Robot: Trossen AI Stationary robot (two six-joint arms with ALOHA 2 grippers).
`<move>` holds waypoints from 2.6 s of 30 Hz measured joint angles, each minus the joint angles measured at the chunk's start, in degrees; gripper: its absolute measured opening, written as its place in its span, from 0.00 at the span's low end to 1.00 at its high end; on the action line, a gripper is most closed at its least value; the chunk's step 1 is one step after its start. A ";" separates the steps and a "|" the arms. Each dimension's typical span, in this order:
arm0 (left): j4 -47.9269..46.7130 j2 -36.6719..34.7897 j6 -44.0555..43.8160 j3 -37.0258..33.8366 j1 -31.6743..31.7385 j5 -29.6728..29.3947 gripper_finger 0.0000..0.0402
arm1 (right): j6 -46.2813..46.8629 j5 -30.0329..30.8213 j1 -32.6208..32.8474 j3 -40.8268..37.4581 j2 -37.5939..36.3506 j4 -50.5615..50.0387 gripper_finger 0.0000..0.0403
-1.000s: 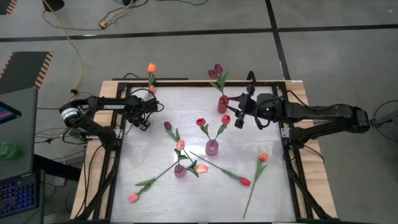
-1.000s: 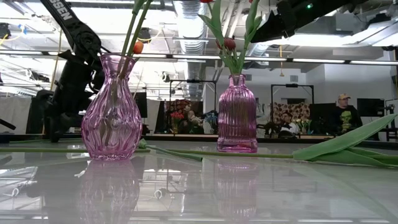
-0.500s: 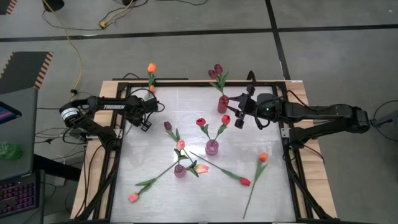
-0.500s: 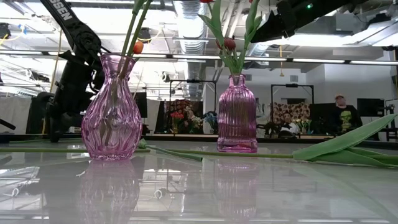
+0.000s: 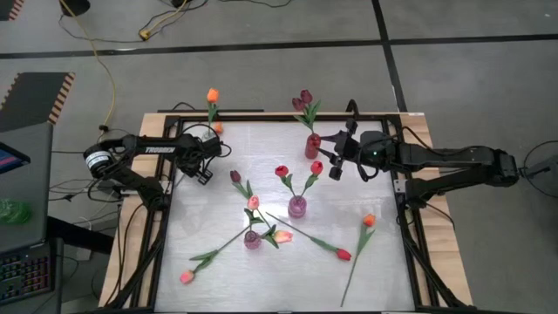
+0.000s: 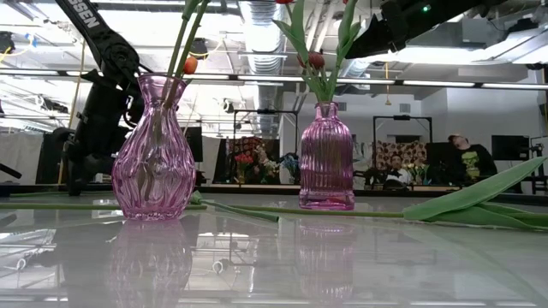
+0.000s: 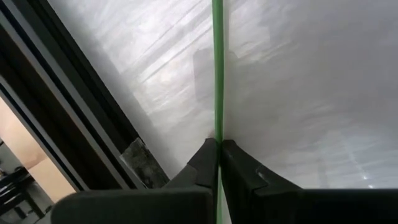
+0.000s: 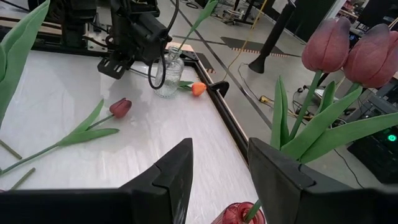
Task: Sort flowers into vase by color
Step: Put the top orange flower into the clear vase
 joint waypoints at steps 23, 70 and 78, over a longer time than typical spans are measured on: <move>-2.07 -19.58 -5.44 1.84 3.60 3.99 0.00 | -0.01 0.00 0.00 0.00 -0.02 -0.02 0.45; 41.85 -41.95 1.94 -1.53 7.02 -0.12 0.00 | 0.02 0.00 0.00 0.00 -0.02 0.00 0.45; 42.93 -43.07 6.16 -4.26 4.74 -4.63 0.00 | 0.01 0.00 -0.02 0.00 0.00 -0.02 0.45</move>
